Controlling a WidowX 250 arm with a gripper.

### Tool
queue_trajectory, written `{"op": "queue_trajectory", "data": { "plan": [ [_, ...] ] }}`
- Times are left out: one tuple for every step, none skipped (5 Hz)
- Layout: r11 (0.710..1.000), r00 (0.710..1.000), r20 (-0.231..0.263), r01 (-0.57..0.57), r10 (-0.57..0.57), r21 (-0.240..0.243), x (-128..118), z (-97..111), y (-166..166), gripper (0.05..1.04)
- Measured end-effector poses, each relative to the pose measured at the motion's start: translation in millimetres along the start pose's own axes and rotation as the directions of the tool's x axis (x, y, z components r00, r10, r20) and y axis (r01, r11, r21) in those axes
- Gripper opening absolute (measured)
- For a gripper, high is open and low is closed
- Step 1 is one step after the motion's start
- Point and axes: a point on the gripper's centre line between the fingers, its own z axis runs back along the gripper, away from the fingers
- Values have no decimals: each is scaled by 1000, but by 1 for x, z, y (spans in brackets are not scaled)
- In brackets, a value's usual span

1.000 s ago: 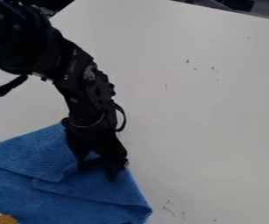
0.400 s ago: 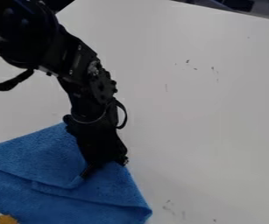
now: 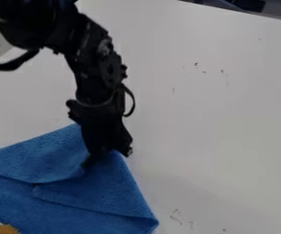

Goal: Unfold the cloth form right bottom to top left

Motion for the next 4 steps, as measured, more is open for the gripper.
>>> {"op": "queue_trajectory", "data": {
  "plan": [
    [995,996,30,81,-83,61,25,21,25,67],
    [989,991,55,118,-123,84,46,23,53,67],
    [987,984,76,156,-159,48,60,-2,78,67],
    [986,982,87,165,-166,22,65,-28,98,67]
  ]
}}
